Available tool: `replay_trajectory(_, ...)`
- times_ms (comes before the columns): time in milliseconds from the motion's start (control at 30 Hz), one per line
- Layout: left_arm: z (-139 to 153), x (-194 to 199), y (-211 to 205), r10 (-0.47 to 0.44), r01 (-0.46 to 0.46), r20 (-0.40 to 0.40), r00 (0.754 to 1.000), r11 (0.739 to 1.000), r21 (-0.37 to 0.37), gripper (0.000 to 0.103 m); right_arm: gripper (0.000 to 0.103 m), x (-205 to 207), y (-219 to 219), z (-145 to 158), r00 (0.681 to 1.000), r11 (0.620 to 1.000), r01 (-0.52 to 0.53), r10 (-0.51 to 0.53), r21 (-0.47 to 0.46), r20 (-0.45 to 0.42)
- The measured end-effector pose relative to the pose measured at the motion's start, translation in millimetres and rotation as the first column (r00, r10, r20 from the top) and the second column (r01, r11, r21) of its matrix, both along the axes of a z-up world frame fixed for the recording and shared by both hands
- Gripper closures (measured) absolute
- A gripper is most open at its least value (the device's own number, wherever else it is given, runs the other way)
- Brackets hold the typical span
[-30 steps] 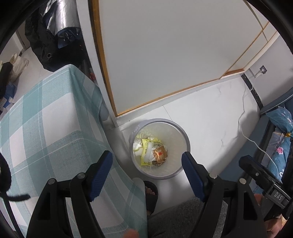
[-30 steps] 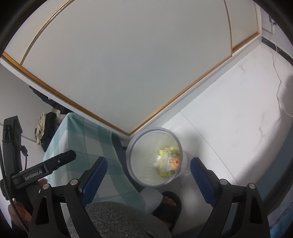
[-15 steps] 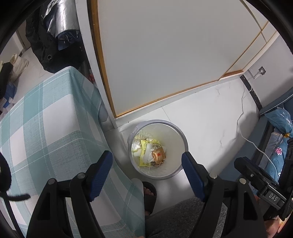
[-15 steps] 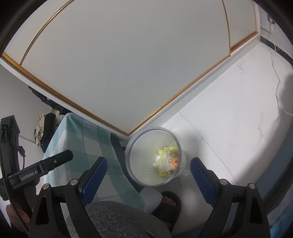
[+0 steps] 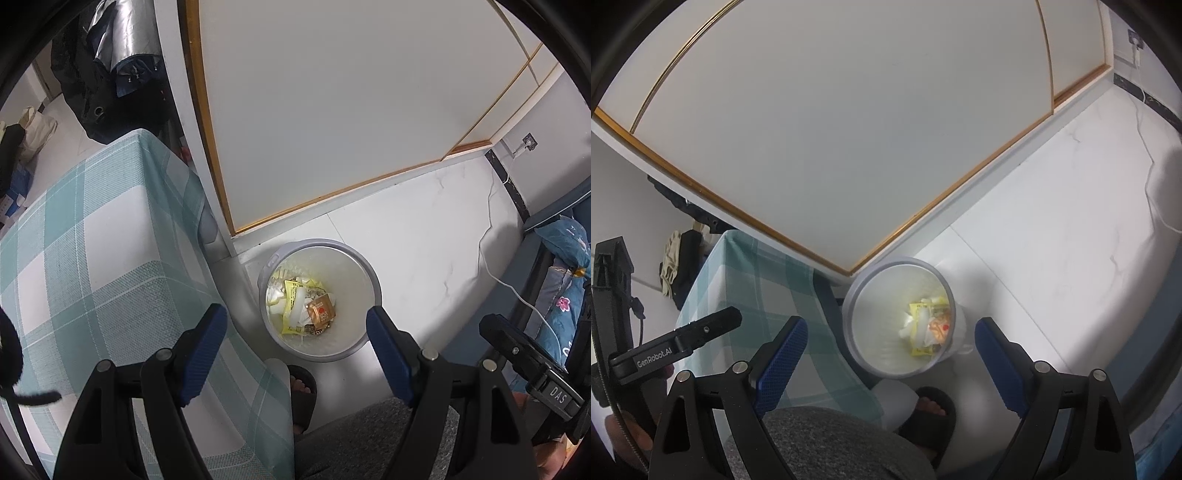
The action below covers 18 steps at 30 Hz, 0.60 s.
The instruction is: Collect trash
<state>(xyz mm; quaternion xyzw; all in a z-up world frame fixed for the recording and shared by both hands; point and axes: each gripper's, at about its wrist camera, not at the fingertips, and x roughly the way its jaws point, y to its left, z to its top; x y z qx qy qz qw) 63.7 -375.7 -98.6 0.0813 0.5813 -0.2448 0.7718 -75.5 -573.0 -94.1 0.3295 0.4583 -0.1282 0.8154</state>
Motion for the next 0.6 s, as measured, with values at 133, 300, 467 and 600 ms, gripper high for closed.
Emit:
replay_trajectory(133, -1.4, 1.1, 1.0, 0.007, -0.007, -0.008, 1.0, 1.0, 0.001, 0.028, 0.011, -0.4, 0.0, 1.6, 1.0, 1.0, 0.002, -0.002, -0.004, 0.002)
replay_trajectory(300, -1.4, -0.4, 0.5, 0.0, 0.0, -0.009, 1.0, 1.0, 0.002, 0.028, 0.011, 0.1, 0.5, 2.3, 1.0, 1.0, -0.001, 0.001, -0.006, 0.0)
replay_trajectory(467, -0.3, 0.1, 2.8, 0.001, -0.001, -0.01, 1.0, 1.0, -0.003, 0.028, 0.011, -0.6, 0.6, 3.1, 1.0, 1.0, 0.0, 0.0, -0.005, 0.002)
replay_trajectory(600, 0.2, 0.2, 2.8, 0.001, -0.001, -0.009, 1.0, 1.0, -0.002, 0.028, 0.011, -1.3, 1.0, 3.3, 1.0, 1.0, -0.001, 0.001, -0.009, 0.001)
